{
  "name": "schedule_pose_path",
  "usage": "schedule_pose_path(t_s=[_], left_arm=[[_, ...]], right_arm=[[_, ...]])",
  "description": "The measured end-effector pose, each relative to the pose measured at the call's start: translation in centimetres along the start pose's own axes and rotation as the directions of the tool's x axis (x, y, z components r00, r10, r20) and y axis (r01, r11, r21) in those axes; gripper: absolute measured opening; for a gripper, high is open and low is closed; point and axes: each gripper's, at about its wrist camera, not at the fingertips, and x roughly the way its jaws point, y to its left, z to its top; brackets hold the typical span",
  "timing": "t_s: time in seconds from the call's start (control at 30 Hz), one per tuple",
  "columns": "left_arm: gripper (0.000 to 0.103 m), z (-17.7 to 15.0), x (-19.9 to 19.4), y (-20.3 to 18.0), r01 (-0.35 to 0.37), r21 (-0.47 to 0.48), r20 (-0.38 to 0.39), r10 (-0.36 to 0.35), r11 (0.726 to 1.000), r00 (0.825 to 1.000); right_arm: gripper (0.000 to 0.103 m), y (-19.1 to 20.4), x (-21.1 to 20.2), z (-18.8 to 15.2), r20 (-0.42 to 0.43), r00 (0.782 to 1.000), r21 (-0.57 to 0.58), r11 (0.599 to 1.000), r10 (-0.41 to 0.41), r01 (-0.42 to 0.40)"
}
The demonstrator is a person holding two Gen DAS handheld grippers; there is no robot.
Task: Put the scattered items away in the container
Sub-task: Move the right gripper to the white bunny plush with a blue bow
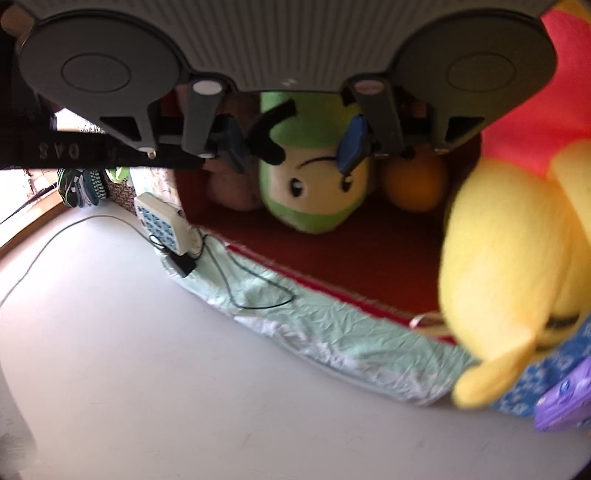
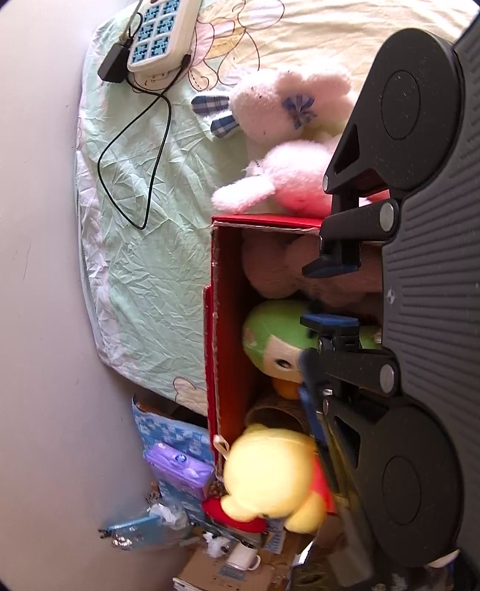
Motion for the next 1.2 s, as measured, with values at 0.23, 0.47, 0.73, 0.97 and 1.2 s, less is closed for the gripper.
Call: schedule_pose_path(t_s=[0.23, 0.47, 0.73, 0.97, 1.2], left_arm=[[0.066, -0.4, 2.4, -0.8, -0.008, 0.015, -0.068, 0.009, 1.0, 0.998], [0.085, -1.0, 3.9, -4.4, -0.04, 0.153, -0.065, 0.05, 0.987, 0.997], [0.082, 0.4, 3.9, -3.3, -0.049, 0.143, -0.097, 0.063, 0.989, 0.993], [0.087, 0.3, 0.9, -3.3, -0.088, 0.19, -0.054, 0.1, 0.978, 0.993], [0.087, 0.7, -2.3, -4.7, -0.073, 0.199, 0.028, 0.069, 0.977, 0.997]], right_arm=[[0.023, -0.2, 2.0, 0.7, -0.01, 1.0, 0.017, 1.0, 0.02, -0.02], [0.023, -0.3, 1.6, 1.1, 0.001, 1.0, -0.014, 1.0, 0.022, -0.022], [0.023, -0.5, 1.2, 1.0, 0.009, 0.999, -0.022, 0.999, 0.048, -0.048], [0.023, -0.5, 0.3, 0.6, 0.028, 0.999, -0.033, 0.999, 0.03, -0.029], [0.022, -1.1, -0.4, -0.3, 0.056, 0.996, -0.035, 0.997, 0.065, -0.064]])
